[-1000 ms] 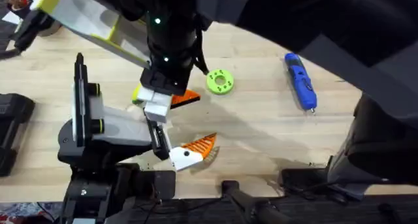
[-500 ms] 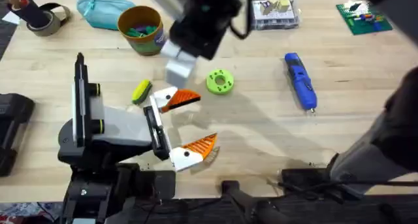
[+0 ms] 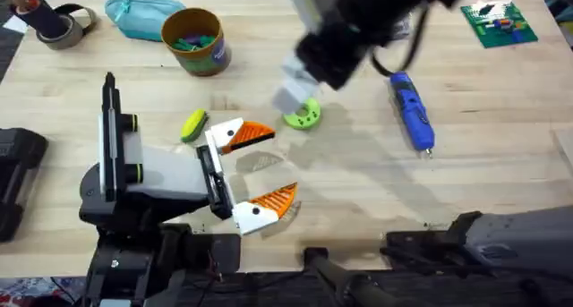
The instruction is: Pick up the gripper from the table and insert it into the empty holder that is missing its gripper. Then pick up a screw, insert it into the mounting hole, and use the screwdriver to tighten it. Finally, clean up the table by picking up the vegetable and placing it into the bucket.
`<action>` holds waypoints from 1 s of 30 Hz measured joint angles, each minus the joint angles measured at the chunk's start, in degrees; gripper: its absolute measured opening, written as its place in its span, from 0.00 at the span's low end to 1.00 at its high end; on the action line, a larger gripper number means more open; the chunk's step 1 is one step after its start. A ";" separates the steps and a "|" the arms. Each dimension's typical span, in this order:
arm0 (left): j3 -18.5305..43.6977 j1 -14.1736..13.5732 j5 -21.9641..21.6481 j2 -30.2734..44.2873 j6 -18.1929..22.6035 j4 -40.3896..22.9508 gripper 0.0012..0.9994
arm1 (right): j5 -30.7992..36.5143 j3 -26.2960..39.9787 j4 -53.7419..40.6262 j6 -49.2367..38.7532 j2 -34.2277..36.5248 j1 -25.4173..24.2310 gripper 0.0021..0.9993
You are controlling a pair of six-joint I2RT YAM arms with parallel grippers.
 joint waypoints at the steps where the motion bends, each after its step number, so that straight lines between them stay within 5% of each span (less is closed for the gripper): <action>1: 0.00 -0.01 0.00 0.00 0.02 0.00 0.99 | 0.03 -1.90 0.06 0.52 -1.41 -0.79 1.00; 10: 0.00 -0.01 0.00 0.00 0.06 0.00 0.99 | -0.05 -8.88 0.19 1.23 -4.91 -2.64 1.00; 30: 0.00 -0.02 -0.17 0.00 0.04 0.00 0.99 | -8.90 -9.16 -0.93 -12.24 -4.85 -2.55 1.00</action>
